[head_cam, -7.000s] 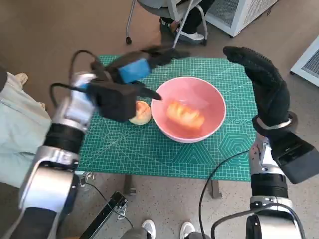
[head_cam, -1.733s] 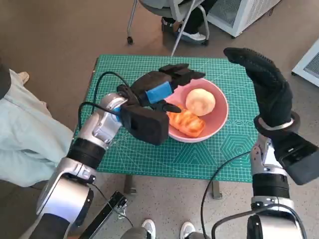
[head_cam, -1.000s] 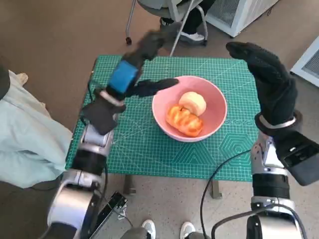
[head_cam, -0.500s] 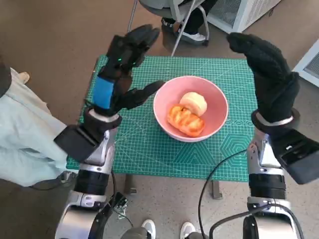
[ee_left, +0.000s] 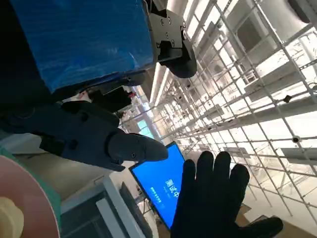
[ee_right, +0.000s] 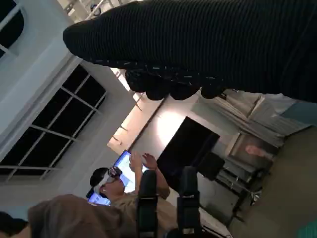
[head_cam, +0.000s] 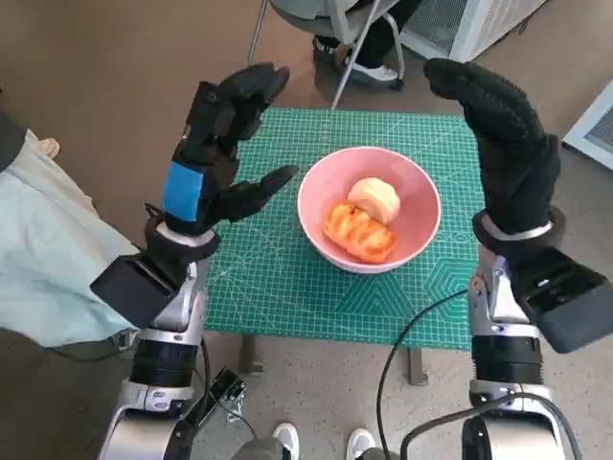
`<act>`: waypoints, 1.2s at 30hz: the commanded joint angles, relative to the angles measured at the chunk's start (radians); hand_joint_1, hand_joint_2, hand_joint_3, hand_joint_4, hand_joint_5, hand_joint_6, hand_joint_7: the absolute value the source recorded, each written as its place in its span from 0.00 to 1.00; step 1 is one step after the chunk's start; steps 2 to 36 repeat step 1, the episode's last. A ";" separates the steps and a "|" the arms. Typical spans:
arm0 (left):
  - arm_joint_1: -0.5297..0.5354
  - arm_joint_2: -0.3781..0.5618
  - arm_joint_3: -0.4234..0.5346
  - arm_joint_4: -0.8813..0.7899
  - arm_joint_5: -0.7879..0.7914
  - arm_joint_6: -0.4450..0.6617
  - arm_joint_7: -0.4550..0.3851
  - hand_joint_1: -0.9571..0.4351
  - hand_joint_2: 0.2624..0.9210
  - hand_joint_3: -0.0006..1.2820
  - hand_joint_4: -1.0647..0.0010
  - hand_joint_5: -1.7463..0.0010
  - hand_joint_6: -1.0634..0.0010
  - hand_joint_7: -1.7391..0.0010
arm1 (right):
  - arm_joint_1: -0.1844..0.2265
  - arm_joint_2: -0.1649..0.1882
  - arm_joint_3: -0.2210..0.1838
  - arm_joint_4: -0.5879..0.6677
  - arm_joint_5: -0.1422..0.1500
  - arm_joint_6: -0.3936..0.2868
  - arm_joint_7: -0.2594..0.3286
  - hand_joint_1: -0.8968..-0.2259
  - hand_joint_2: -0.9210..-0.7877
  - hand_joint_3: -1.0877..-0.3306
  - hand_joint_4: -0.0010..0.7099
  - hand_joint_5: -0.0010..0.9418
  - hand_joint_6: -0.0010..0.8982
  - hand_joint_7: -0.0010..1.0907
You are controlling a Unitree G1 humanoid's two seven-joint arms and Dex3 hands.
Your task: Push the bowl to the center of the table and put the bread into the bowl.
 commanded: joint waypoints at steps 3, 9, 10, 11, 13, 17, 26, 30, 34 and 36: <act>0.017 0.001 -0.003 -0.026 0.018 0.009 0.012 0.45 1.00 0.17 0.73 0.87 0.93 0.57 | 0.007 0.006 0.009 -0.005 -0.015 0.011 -0.008 0.42 0.00 0.42 0.45 0.01 0.01 0.76; 0.017 0.001 -0.003 -0.026 0.018 0.009 0.012 0.45 1.00 0.17 0.73 0.87 0.93 0.57 | 0.007 0.006 0.009 -0.005 -0.015 0.011 -0.008 0.42 0.00 0.42 0.45 0.01 0.01 0.76; 0.017 0.001 -0.003 -0.026 0.018 0.009 0.012 0.45 1.00 0.17 0.73 0.87 0.93 0.57 | 0.007 0.006 0.009 -0.005 -0.015 0.011 -0.008 0.42 0.00 0.42 0.45 0.01 0.01 0.76; 0.017 0.001 -0.003 -0.026 0.018 0.009 0.012 0.45 1.00 0.17 0.73 0.87 0.93 0.57 | 0.007 0.006 0.009 -0.005 -0.015 0.011 -0.008 0.42 0.00 0.42 0.45 0.01 0.01 0.76; 0.017 0.001 -0.003 -0.026 0.018 0.009 0.012 0.45 1.00 0.17 0.73 0.87 0.93 0.57 | 0.007 0.006 0.009 -0.005 -0.015 0.011 -0.008 0.42 0.00 0.42 0.45 0.01 0.01 0.76; 0.017 0.001 -0.003 -0.026 0.018 0.009 0.012 0.45 1.00 0.17 0.73 0.87 0.93 0.57 | 0.007 0.006 0.009 -0.005 -0.015 0.011 -0.008 0.42 0.00 0.42 0.45 0.01 0.01 0.76; 0.017 0.001 -0.003 -0.026 0.018 0.009 0.012 0.45 1.00 0.17 0.73 0.87 0.93 0.57 | 0.007 0.006 0.009 -0.005 -0.015 0.011 -0.008 0.42 0.00 0.42 0.45 0.01 0.01 0.76; 0.017 0.001 -0.003 -0.026 0.018 0.009 0.012 0.45 1.00 0.17 0.73 0.87 0.93 0.57 | 0.007 0.006 0.009 -0.005 -0.015 0.011 -0.008 0.42 0.00 0.42 0.45 0.01 0.01 0.76; 0.017 0.001 -0.003 -0.026 0.018 0.009 0.012 0.45 1.00 0.17 0.73 0.87 0.93 0.57 | 0.007 0.006 0.009 -0.005 -0.015 0.011 -0.008 0.42 0.00 0.42 0.45 0.01 0.01 0.76; 0.017 0.001 -0.003 -0.026 0.018 0.009 0.012 0.45 1.00 0.17 0.73 0.87 0.93 0.57 | 0.007 0.006 0.009 -0.005 -0.015 0.011 -0.008 0.42 0.00 0.42 0.45 0.01 0.01 0.76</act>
